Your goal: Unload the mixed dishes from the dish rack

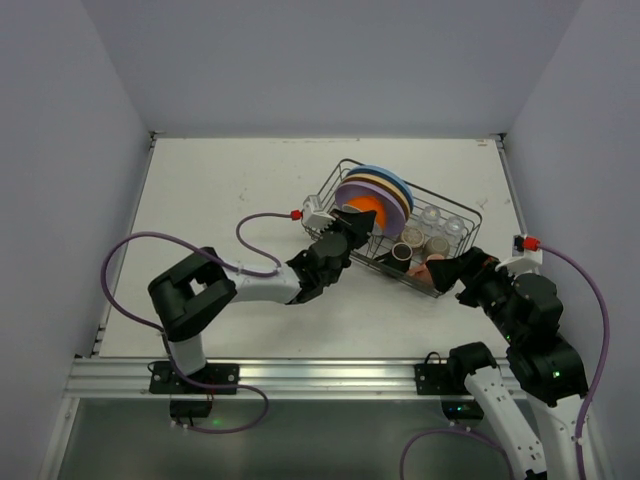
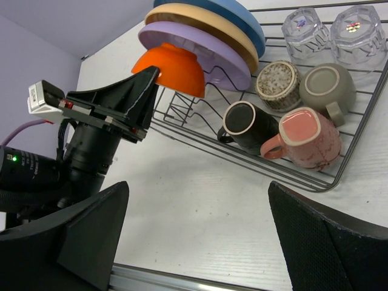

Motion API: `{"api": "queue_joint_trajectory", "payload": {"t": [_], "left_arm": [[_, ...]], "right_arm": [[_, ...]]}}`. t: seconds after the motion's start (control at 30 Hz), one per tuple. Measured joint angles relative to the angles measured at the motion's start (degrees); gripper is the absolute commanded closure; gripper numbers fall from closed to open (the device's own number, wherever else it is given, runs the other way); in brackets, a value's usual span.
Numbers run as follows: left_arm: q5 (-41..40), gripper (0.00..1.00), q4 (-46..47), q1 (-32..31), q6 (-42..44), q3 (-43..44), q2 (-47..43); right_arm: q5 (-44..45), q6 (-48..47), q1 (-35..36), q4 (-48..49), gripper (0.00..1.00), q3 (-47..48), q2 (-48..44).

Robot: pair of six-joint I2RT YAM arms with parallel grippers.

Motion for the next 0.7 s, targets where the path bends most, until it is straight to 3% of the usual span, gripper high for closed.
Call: {"api": "queue_joint_trajectory", "payload": {"t": [0.47,0.7], "left_arm": [[1.77,1.0,2.71,0.0,2.25,-3.13,-1.57],[3.41,1.0,3.93,-0.04,6.54,-6.91,-7.76]], "right_arm": [[-0.02,-0.17,0.0,0.02,0.01,0.0,0.0],[-0.04,-0.2,0.0,0.04,0.01,0.0,0.0]]}}
